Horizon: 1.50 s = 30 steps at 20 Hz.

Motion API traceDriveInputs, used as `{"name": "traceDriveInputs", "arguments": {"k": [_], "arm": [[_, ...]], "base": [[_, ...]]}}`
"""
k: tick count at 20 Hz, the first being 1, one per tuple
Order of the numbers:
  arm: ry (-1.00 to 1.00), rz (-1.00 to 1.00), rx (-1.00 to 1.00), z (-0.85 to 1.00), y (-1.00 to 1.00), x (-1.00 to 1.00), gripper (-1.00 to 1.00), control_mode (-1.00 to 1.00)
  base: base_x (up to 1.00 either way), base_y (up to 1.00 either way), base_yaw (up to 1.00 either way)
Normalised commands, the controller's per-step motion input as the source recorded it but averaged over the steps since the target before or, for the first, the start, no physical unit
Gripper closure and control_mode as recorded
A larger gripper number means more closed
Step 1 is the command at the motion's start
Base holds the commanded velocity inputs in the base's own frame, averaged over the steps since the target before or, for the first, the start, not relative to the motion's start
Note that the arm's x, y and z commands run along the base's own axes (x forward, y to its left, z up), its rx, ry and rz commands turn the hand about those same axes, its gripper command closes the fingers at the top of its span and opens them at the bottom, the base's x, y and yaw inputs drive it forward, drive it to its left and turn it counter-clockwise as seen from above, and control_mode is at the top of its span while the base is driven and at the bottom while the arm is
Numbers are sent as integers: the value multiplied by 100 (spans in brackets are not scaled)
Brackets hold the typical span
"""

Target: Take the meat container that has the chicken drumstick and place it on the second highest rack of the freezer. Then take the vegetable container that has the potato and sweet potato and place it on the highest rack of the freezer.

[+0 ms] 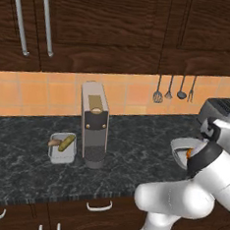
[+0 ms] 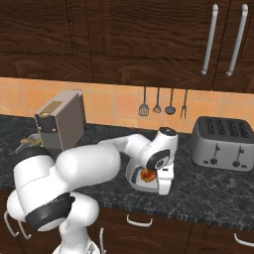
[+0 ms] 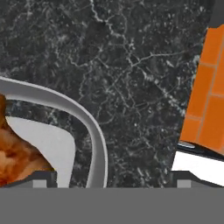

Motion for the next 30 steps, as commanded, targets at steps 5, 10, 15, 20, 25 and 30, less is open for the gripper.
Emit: {"name": "traceDriveInputs", "arguments": {"k": [5,10,15,20,25,30], "arm": [[2,-5,4,-40,-11,6,-100,-100],[2,-1,3,-27,1,37,-100,-100],[9,0,4,-24,0,28,-100,-100],[2,-1,2,-22,-1,-5,-100,-100],[0,-4,0,-13,2,-15,100,-100],[0,-7,0,-16,11,0,100,-100]], "base": [[0,0,0],[0,0,0],[0,0,0],[0,0,0],[0,0,0],[0,0,0]]}}
